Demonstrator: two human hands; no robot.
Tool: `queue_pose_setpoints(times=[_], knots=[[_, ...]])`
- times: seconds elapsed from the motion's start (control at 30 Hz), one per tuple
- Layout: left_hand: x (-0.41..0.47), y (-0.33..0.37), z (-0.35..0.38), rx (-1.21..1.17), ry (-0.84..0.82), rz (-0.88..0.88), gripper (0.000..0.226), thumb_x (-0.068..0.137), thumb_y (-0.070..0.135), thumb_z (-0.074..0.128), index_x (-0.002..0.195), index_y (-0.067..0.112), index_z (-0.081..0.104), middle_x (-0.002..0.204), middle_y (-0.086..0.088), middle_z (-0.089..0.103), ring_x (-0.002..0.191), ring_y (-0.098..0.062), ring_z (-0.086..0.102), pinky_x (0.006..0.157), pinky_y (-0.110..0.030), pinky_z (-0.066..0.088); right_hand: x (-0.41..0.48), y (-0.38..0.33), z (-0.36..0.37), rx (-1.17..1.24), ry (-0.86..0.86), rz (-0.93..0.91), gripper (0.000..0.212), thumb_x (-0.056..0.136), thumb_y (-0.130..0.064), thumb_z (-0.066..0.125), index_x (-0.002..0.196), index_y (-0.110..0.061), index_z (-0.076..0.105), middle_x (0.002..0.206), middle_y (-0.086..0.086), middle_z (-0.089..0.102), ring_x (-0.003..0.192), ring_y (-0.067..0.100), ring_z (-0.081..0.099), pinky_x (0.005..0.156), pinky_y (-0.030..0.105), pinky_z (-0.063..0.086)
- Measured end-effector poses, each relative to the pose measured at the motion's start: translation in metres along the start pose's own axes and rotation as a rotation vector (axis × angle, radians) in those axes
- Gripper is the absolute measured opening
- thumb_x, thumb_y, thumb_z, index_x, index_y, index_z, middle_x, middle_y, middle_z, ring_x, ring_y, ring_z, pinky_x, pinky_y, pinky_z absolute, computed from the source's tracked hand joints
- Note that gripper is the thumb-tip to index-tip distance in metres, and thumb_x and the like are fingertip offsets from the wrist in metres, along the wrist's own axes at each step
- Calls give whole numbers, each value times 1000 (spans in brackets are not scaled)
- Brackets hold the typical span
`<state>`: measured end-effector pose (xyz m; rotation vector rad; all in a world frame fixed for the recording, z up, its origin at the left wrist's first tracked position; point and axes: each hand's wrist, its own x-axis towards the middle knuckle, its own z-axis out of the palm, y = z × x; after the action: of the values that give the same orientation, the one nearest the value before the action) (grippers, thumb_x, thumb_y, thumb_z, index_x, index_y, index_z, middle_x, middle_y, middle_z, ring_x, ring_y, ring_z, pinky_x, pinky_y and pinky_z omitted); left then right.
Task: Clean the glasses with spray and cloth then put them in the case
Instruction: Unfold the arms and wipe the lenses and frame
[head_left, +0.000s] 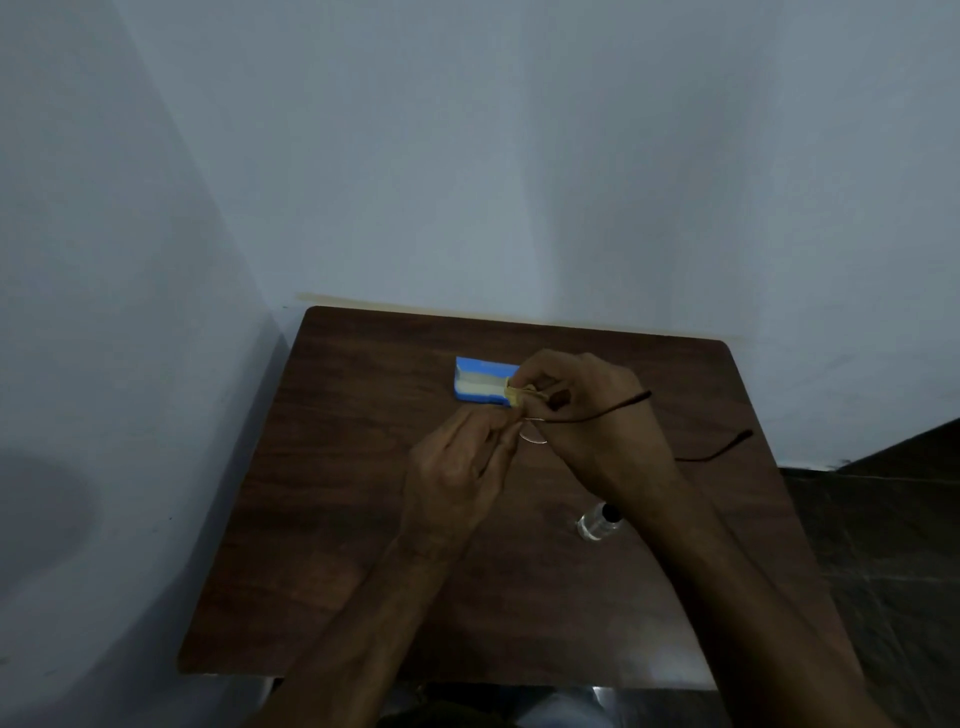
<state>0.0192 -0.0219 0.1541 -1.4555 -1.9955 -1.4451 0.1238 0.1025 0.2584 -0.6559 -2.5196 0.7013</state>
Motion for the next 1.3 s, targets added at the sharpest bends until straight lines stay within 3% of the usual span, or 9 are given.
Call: queue_pose_setpoints(times=[0.37,0.6,0.73,0.8,0.9,0.97,1.1,1.2,1.3], knots=[[7,16,2,-87,21,-64,14,93,9,78,103,0,78,99,-9,78,91,-17,76,78,-36,63,-19,11,-6,-191,65,141,12,87,-21,74,91,-27,65,90,-8,71,84,16,64,68,39,56],[17,28,4,-129,135,-167,8,88,8,84,94,4,80,90,-2,79,78,-13,74,74,-27,59,-28,0,7,-185,225,22,19,87,-13,77,105,-18,73,107,-1,70,92,21,60,75,36,49],[24,30,1,-155,154,-212,14,87,9,85,98,3,80,94,-5,80,83,-10,75,80,-16,58,-46,-1,19,-165,305,-22,13,94,-21,72,103,-13,73,106,4,67,98,22,60,81,28,46],[24,29,1,-152,143,-210,14,87,8,85,99,2,80,95,-5,80,85,-11,76,80,-18,60,-47,1,20,-180,299,-27,16,95,-25,68,103,-12,73,107,6,65,98,20,58,78,25,44],[24,28,4,-134,93,-234,20,85,6,86,103,2,79,97,-6,80,87,-13,76,81,-22,62,-43,7,17,-261,298,-11,23,85,-14,82,106,-12,73,108,10,68,90,24,59,67,31,48],[25,30,7,-161,91,-248,22,85,6,87,104,2,79,97,-5,80,88,-10,75,82,-17,60,-39,10,18,-239,295,-15,29,80,-11,87,106,-11,73,109,10,68,90,25,60,69,30,47],[25,32,9,-211,83,-288,22,86,9,84,106,2,78,99,-5,80,91,-9,75,84,-21,61,-39,15,21,-169,329,-76,23,89,-26,68,109,-15,65,116,-1,53,97,17,53,76,29,44],[23,32,12,-176,67,-276,19,89,11,83,106,3,78,100,-4,80,90,-11,76,81,-28,63,-35,16,13,-243,327,-39,31,91,-34,52,102,-12,71,110,8,65,92,24,58,70,28,43],[21,31,15,-174,49,-270,22,89,15,82,106,2,77,99,-7,79,89,-15,76,82,-27,63,-28,4,8,-241,301,-33,34,92,-34,49,97,-11,73,104,8,68,94,23,61,66,30,48]])
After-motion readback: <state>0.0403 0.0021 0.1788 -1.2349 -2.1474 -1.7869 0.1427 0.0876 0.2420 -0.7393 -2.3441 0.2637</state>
